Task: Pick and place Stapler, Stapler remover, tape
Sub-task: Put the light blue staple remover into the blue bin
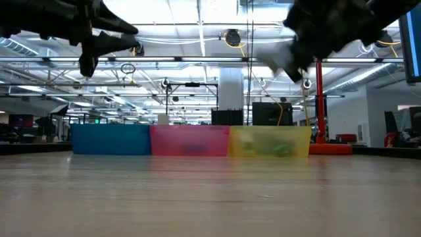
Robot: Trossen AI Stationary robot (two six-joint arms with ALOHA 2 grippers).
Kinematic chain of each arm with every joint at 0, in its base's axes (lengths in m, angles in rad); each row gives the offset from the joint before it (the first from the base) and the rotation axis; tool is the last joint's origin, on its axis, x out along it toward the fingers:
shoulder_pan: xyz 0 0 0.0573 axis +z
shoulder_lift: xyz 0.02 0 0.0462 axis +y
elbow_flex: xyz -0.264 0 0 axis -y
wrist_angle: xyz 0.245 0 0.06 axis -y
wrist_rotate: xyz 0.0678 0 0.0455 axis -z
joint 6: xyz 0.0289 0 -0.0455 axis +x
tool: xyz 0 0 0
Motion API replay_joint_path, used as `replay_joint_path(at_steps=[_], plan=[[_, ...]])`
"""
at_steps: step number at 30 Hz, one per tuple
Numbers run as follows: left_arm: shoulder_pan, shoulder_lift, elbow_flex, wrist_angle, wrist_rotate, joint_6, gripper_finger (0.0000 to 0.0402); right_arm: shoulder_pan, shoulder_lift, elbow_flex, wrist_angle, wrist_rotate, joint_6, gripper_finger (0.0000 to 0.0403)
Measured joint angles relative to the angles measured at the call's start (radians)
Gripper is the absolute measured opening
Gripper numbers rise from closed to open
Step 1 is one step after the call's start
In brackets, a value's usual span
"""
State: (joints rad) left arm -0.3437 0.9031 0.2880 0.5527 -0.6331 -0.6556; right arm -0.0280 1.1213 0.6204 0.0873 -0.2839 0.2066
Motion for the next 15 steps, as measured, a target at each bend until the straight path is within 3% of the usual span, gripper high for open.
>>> replay_joint_path(at_steps=[3,9,15], plan=[[0.015,0.0,0.021,0.027,0.0,0.06,0.0115,-0.045,0.002,0.005,0.241,0.011,0.044,0.0001],[0.059,0.033,0.126,0.028,0.001,0.211,0.0115,-0.076,0.079,0.01,0.697,0.183,0.097,0.0001],[0.119,0.173,0.294,0.026,0.003,0.386,0.0115,-0.069,0.213,0.107,0.807,0.193,0.155,0.0001]])
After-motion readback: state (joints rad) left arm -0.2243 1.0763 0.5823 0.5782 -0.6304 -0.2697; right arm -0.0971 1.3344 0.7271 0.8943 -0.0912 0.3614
